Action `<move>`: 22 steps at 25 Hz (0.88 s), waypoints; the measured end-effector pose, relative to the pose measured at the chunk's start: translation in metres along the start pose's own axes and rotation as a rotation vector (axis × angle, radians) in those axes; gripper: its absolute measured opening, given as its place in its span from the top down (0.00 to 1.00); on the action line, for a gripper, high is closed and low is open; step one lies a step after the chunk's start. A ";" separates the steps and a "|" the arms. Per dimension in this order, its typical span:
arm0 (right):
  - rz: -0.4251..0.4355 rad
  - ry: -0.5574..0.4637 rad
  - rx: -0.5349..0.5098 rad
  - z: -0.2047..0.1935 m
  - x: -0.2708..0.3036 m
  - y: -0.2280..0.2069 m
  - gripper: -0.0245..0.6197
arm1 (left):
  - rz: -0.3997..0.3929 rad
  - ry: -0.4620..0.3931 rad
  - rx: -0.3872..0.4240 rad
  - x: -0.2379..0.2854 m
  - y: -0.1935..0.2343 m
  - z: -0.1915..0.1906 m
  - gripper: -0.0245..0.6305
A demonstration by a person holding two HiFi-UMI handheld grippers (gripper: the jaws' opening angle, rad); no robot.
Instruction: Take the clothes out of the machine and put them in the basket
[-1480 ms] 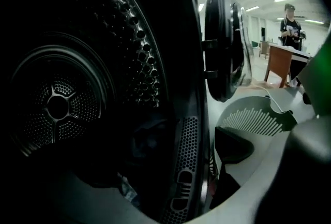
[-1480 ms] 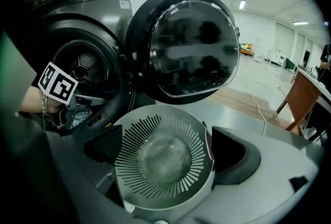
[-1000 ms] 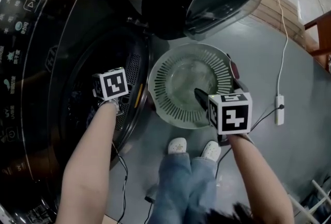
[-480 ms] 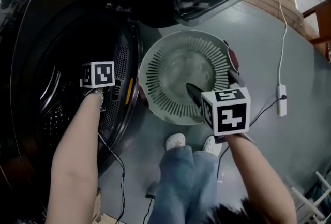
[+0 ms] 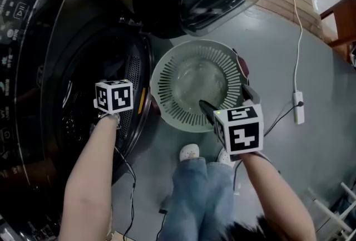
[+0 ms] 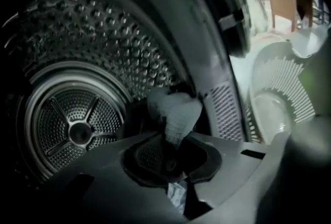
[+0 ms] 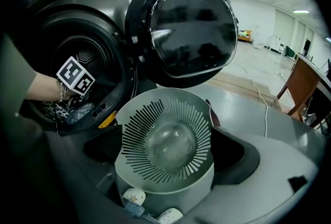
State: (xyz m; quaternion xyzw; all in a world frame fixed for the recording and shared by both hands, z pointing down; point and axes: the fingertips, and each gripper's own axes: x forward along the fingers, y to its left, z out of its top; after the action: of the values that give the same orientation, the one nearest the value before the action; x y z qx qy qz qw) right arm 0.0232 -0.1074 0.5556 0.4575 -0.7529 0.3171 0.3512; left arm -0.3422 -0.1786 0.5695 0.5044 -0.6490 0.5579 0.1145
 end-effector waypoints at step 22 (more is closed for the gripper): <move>-0.015 -0.020 0.076 0.007 -0.060 -0.020 0.14 | -0.326 -0.200 -0.305 -0.145 -0.079 0.049 0.91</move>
State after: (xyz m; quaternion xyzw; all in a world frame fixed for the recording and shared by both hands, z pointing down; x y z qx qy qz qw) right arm 0.0603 -0.0925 0.5060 0.4794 -0.7403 0.3381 0.3284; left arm -0.1927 -0.1328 0.4972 0.6322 -0.6439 0.3747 0.2131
